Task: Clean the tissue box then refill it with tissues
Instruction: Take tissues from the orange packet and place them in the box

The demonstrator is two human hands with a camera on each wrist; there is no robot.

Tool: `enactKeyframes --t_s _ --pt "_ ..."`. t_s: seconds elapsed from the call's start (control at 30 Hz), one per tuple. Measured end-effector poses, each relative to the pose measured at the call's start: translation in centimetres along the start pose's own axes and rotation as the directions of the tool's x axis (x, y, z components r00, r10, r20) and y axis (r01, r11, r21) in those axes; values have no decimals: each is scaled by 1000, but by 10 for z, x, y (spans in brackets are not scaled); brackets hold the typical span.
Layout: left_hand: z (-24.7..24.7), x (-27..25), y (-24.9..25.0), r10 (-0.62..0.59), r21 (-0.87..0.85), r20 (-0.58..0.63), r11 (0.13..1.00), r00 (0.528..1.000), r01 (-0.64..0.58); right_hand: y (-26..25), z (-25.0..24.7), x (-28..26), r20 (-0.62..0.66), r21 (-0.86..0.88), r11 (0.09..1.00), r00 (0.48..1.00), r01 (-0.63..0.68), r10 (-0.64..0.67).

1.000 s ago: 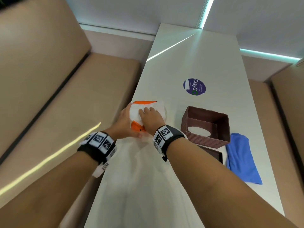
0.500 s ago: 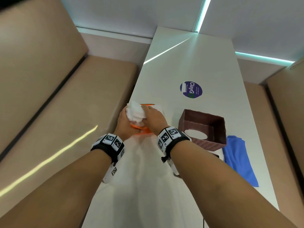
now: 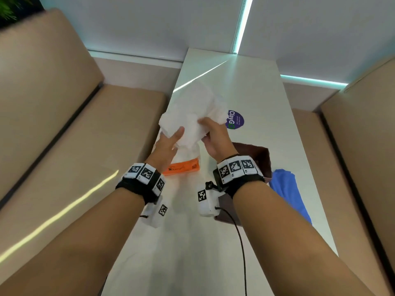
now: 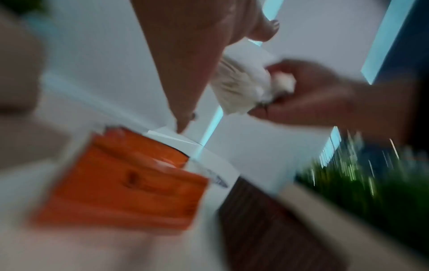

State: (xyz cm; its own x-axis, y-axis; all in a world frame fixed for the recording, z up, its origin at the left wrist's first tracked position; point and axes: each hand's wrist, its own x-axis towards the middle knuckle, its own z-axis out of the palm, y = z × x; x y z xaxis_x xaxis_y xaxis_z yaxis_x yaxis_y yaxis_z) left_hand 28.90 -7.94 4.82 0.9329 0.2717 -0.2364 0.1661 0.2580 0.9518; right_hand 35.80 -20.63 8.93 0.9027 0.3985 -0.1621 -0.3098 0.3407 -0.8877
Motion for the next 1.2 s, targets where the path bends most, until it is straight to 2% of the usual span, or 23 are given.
enactKeyframes --t_s 0.03,0.07,0.1,0.13,0.17,0.27,0.37,0.5,0.63,0.73,0.83,0.9,0.93,1.0,1.1,1.2 --pt "5 -2 2 -30 -134 41 990 999 35 0 -4 -7 25 50 998 999 -29 28" --pt "9 -4 4 -75 -312 101 944 992 103 3 -9 -12 32 70 996 998 -55 53" --pt "13 -9 7 -115 -474 154 863 981 176 4 -14 -19 43 91 992 996 -82 79" --pt "17 -13 8 -147 -547 177 807 973 222 6 -21 -24 42 83 990 993 -110 106" --pt "20 -17 8 -147 -556 209 795 967 241 6 -28 -30 44 79 988 990 -135 132" --pt "21 -22 0 -129 -424 258 875 957 233 0 -56 -44 44 63 984 985 -167 165" --pt "17 -23 -9 -180 -297 314 914 932 277 -2 -73 -54 -47 -10 978 977 -207 206" --pt "38 -32 -11 -159 -157 266 966 951 205 9 -75 -65 -135 -172 958 969 -229 208" --pt "39 -31 -8 -174 -116 217 972 961 202 -3 -84 -76 -65 -197 956 976 -216 207" --pt "38 -32 -7 -201 -223 199 944 959 244 -13 -86 -79 9 -174 971 986 -164 168" --pt "44 -36 -12 -169 -526 163 819 972 231 -18 -78 -81 91 -77 996 995 -33 40" --pt "53 -43 -15 -147 -629 178 744 973 228 -21 -70 -84 140 -35 999 990 25 -19" --pt "58 -47 -14 -118 -641 193 736 974 216 -22 -67 -86 159 -41 998 987 37 -30" --pt "67 -51 -10 -12 -686 216 710 976 160 -20 -62 -89 163 -102 994 986 36 -19" --pt "75 -49 -5 86 -770 207 629 975 109 -13 -56 -96 145 -324 943 989 73 -26" --pt "77 -45 -3 113 -769 189 635 975 75 -9 -59 -98 79 -380 919 993 108 -84"
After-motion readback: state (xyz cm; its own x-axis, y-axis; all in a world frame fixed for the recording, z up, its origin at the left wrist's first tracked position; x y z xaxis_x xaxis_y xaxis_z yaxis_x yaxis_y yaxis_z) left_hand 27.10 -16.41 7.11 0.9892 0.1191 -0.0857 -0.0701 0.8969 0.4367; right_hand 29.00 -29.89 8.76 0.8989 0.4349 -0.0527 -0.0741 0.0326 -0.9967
